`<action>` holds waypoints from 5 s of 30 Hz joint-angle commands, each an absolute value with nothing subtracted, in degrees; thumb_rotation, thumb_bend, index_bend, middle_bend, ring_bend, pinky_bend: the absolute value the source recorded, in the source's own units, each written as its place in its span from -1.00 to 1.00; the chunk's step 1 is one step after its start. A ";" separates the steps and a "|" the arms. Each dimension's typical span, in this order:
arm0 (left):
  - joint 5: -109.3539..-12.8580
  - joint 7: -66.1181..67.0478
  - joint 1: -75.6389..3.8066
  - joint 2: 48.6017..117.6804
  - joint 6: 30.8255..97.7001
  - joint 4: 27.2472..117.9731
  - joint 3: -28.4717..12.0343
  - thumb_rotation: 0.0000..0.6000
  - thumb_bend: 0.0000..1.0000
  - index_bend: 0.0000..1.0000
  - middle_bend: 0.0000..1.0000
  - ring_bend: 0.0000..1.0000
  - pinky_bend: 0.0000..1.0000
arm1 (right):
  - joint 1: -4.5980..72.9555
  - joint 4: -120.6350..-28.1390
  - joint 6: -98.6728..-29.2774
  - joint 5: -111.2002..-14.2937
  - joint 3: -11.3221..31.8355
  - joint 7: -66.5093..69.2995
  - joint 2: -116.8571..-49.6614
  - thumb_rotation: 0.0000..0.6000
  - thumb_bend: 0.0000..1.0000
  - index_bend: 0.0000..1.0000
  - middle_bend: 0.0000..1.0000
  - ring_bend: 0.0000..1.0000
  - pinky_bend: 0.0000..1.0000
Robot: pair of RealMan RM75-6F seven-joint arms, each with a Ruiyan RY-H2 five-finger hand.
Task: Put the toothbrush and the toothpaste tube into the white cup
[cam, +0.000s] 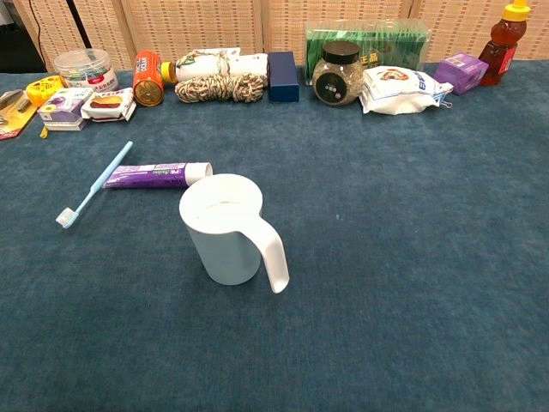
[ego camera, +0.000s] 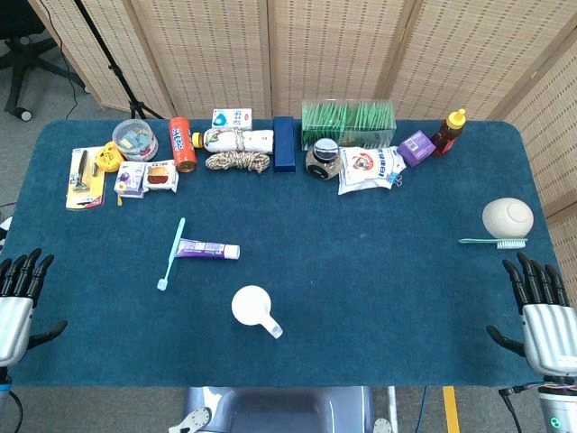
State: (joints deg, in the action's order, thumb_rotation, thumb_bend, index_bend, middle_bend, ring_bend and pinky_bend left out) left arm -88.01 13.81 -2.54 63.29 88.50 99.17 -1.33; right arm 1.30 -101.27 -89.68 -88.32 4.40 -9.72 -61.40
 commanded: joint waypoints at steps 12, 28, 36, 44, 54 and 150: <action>-88.18 11.85 -2.98 62.76 87.88 98.25 -1.47 1.00 -0.99 -1.00 -1.00 -1.00 -1.00 | 1.45 -100.61 -90.76 -89.09 4.89 -7.06 -61.69 1.00 -1.00 -1.00 -1.00 -1.00 -1.00; -93.36 8.36 -4.29 64.14 87.95 93.20 -0.21 1.00 -0.99 -1.00 -1.00 -1.00 -1.00 | 1.08 -100.62 -92.12 -88.76 5.56 -4.78 -61.54 1.00 -1.00 -1.00 -1.00 -1.00 -1.00; -96.23 5.30 -6.83 65.30 87.47 87.77 -0.93 1.00 -0.99 -1.00 -1.00 -1.00 -1.00 | 0.69 -100.41 -92.56 -88.04 5.85 -3.29 -60.89 1.00 -1.00 -1.00 -1.00 -1.00 -1.00; -103.89 -6.67 -16.71 72.17 86.03 68.57 -3.02 1.00 -0.90 -0.96 -1.00 -1.00 -1.00 | 0.25 -100.99 -93.48 -88.90 5.66 -2.89 -60.45 1.00 -1.00 -1.00 -1.00 -1.00 -1.00; -111.08 -9.97 -26.86 83.74 84.08 43.13 -0.24 1.00 -0.52 -0.43 -1.00 -1.00 -1.00 | 0.79 -100.62 -92.32 -87.62 6.09 -3.64 -60.91 1.00 -1.00 -1.00 -1.00 -1.00 -1.00; -104.19 -15.67 -37.68 106.87 75.53 8.35 12.83 1.00 -0.31 0.00 -1.00 -1.00 -1.00 | 3.47 -98.04 -88.10 -80.70 7.84 -9.46 -64.26 1.00 -1.00 -1.00 -1.00 -1.00 -1.00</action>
